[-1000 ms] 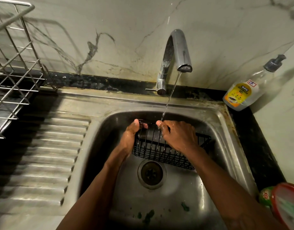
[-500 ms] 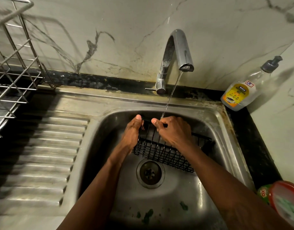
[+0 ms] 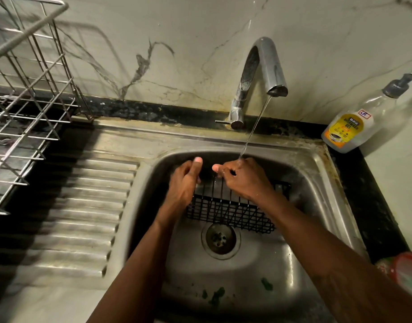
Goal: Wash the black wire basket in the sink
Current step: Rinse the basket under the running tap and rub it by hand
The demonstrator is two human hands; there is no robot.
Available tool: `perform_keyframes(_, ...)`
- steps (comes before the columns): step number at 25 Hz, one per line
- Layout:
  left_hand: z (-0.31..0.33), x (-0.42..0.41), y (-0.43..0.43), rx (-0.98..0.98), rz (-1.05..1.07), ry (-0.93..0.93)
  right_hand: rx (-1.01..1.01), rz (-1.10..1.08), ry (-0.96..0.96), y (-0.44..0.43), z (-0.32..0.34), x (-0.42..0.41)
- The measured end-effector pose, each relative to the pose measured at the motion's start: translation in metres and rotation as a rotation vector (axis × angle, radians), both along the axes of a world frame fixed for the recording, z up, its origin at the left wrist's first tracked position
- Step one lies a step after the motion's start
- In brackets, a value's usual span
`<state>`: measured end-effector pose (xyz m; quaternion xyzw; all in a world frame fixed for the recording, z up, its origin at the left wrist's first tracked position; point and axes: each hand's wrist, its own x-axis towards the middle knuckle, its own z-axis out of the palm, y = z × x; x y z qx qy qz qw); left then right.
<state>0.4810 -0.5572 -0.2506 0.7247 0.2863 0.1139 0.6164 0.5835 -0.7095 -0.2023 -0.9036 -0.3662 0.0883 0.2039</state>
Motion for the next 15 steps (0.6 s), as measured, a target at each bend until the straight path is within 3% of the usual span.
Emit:
perform_keyframes(3, 0.018, 0.007, -0.001, 0.311, -0.015, 0.079, -0.122, 0.137, -0.195, -0.003, -0.005, -0.024)
perform_keyframes(6, 0.03, 0.022, -0.007, 0.393, 0.089, 0.134, -0.32, 0.014, -0.335, -0.001, -0.012, -0.048)
perform_keyframes(9, 0.033, 0.028, -0.004, 0.388, 0.076, 0.194, -0.254, -0.097, -0.386, -0.004, -0.017, -0.073)
perform_keyframes(15, 0.029, 0.023, -0.001, 0.403, 0.043, 0.171, -0.252, -0.12, -0.217, 0.021, 0.005, -0.023)
